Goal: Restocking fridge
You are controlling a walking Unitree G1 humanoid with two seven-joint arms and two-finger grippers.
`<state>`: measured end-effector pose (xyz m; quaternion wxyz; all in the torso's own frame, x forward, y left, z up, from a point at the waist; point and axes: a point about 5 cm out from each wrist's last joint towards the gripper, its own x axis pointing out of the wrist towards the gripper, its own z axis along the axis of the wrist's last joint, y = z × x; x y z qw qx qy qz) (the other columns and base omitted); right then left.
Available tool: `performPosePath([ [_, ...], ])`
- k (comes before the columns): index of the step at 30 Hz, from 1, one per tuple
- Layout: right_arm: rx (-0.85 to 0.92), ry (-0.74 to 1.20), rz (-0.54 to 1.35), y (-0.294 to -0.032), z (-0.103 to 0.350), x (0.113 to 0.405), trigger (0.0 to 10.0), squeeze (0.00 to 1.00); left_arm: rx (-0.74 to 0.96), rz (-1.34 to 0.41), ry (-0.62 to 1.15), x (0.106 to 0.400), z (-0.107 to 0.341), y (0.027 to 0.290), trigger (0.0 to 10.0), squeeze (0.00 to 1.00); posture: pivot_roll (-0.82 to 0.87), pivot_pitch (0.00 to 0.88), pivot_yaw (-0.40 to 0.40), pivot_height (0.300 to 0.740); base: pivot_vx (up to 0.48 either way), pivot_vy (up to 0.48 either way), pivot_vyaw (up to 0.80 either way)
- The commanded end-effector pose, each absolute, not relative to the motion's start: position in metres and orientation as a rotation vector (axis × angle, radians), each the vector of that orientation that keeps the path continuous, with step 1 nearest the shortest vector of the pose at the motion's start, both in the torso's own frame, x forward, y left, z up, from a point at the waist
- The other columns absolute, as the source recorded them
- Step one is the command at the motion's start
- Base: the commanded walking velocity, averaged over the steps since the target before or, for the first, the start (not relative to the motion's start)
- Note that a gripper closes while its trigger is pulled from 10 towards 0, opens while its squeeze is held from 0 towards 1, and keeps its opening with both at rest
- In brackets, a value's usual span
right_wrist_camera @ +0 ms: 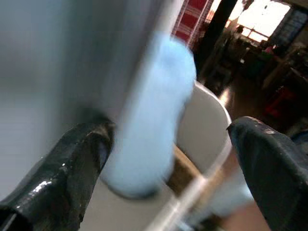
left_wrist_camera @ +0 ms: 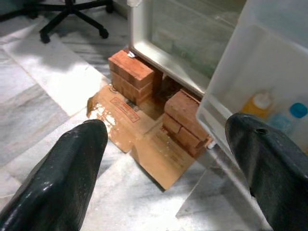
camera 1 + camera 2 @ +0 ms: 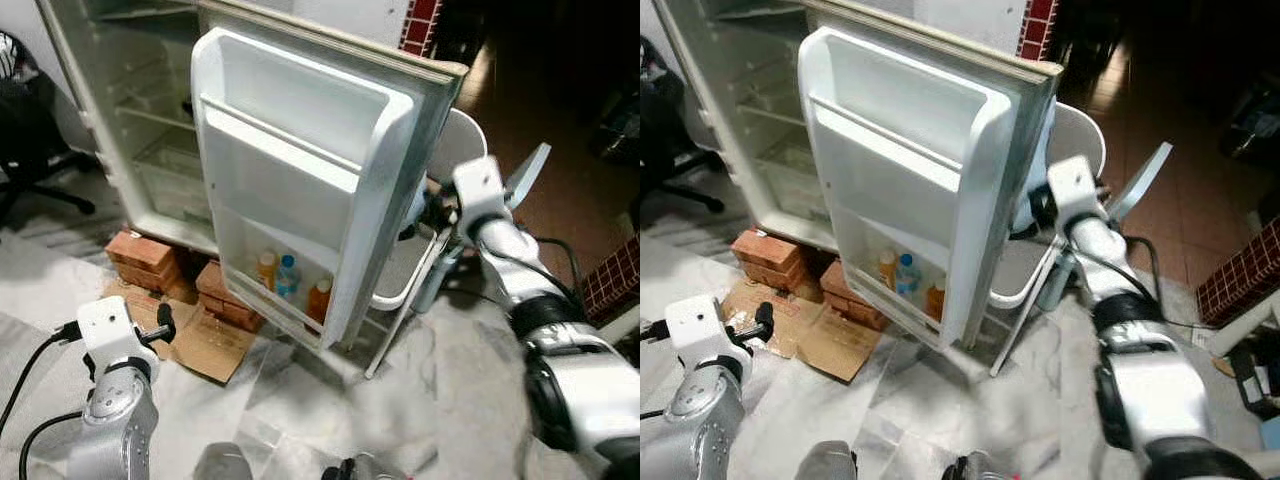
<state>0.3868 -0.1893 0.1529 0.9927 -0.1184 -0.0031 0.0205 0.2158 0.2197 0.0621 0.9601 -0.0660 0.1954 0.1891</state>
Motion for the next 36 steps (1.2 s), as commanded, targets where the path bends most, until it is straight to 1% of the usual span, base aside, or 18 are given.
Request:
performPosePath([
  [1, -0.101, -0.096, 0.043, -0.178, 0.171, 0.392, 10.0, 0.69, -0.132, 0.377, 0.396, 0.219, 0.064, 0.22, 10.0, 0.0, 0.14, 0.0, -0.071, 0.74, 0.0, 0.0, 0.0],
  [4, 0.054, -0.15, 0.131, -0.151, 0.181, 0.394, 10.0, 0.53, -0.144, 0.38, 0.4, 0.219, 0.063, 0.219, 10.0, 0.0, 0.14, 0.0, -0.074, 0.74, 0.0, 0.0, 0.0],
  [5, 0.081, -0.167, 0.161, -0.143, 0.184, 0.393, 10.0, 0.37, -0.145, 0.379, 0.401, 0.219, 0.063, 0.219, 10.0, 0.0, 0.14, 0.0, -0.074, 0.74, 0.0, 0.0, 0.0],
  [9, 0.14, -0.181, 0.192, -0.13, 0.185, 0.391, 10.0, 0.27, -0.151, 0.381, 0.402, 0.221, 0.062, 0.218, 10.0, 0.0, 0.13, 0.0, -0.077, 0.74, 0.0, 0.071, 0.0],
  [13, 0.204, -0.171, 0.24, -0.117, 0.184, 0.389, 10.0, 0.25, -0.151, 0.377, 0.393, 0.223, 0.062, 0.217, 10.0, 0.0, 0.13, 0.0, -0.077, 0.74, 0.0, 0.071, 0.0],
  [16, 0.27, -0.186, 0.497, -0.094, 0.189, 0.379, 10.0, 0.07, -0.14, 0.37, 0.389, 0.224, 0.063, 0.216, 10.0, 0.0, 0.13, 0.0, -0.077, 0.74, 0.0, 0.0, 0.0],
  [17, 0.313, -0.185, 0.687, -0.084, 0.191, 0.366, 10.0, 0.0, -0.149, 0.377, 0.392, 0.224, 0.063, 0.217, 10.0, 0.0, 0.13, 0.0, -0.079, 0.74, 0.0, 0.0, 0.0],
  [18, 0.313, -0.185, 0.687, -0.084, 0.191, 0.366, 10.0, 0.0, -0.149, 0.377, 0.392, 0.224, 0.063, 0.217, 10.0, 0.0, 0.13, 0.0, -0.079, 0.74, 0.0, 0.0, 0.0],
  [19, 0.306, -0.167, 0.841, -0.081, 0.189, 0.353, 10.0, 0.0, -0.157, 0.384, 0.399, 0.223, 0.062, 0.218, 10.0, 0.0, 0.13, 0.0, -0.081, 0.74, 0.0, 0.0, 0.0],
  [22, 0.208, -0.085, 0.989, -0.09, 0.169, 0.335, 10.0, 0.0, -0.194, 0.399, 0.417, 0.221, 0.059, 0.219, 10.0, 0.0, 0.13, 0.0, -0.082, 0.74, 0.0, 0.0, 0.0],
  [25, 0.083, 0.011, 1.006, -0.11, 0.144, 0.329, 10.0, 0.0, -0.224, 0.42, 0.439, 0.218, 0.055, 0.222, 10.0, 0.0, 0.13, 0.0, -0.089, 0.74, 0.0, 0.0, 0.0],
  [26, -0.048, 0.138, 1.021, -0.133, 0.119, 0.322, 10.0, 0.0, -0.239, 0.44, 0.477, 0.213, 0.048, 0.226, 10.0, 0.0, 0.13, 0.0, -0.089, 0.74, 0.0, 0.0, 0.0],
  [29, -0.223, 0.362, 1.032, -0.172, 0.087, 0.307, 10.0, 0.0, -0.252, 0.478, 0.595, 0.197, 0.029, 0.235, 10.0, 0.0, 0.13, 0.0, -0.088, 0.74, 0.0, 0.0, 0.0],
  [31, -0.271, 0.42, 1.01, -0.181, 0.081, 0.305, 10.0, 0.0, -0.277, 0.499, 0.631, 0.192, 0.022, 0.238, 10.0, 0.0, 0.13, 0.0, -0.088, 0.74, 0.0, 0.0, 0.0],
  [32, -0.42, 0.528, 0.882, -0.202, 0.068, 0.31, 10.0, 0.0, -0.281, 0.491, 0.693, 0.184, 0.012, 0.24, 10.0, 0.0, 0.14, 0.0, -0.086, 0.74, 0.0, 0.0, 0.0],
  [33, -0.42, 0.528, 0.882, -0.202, 0.068, 0.31, 10.0, 0.0, -0.281, 0.491, 0.693, 0.184, 0.012, 0.24, 10.0, 0.0, 0.14, 0.0, -0.086, 0.74, 0.0, 0.0, 0.0],
  [35, -0.59, 0.607, 0.771, -0.219, 0.061, 0.315, 10.0, 0.0, -0.285, 0.489, 0.712, 0.18, 0.008, 0.242, 10.0, 0.0, 0.14, 0.0, -0.086, 0.74, 0.0, 0.0, 0.0],
  [36, -0.59, 0.607, 0.771, -0.219, 0.061, 0.315, 10.0, 0.0, -0.285, 0.489, 0.712, 0.18, 0.008, 0.242, 10.0, 0.0, 0.14, 0.0, -0.086, 0.74, 0.0, 0.0, 0.0],
])
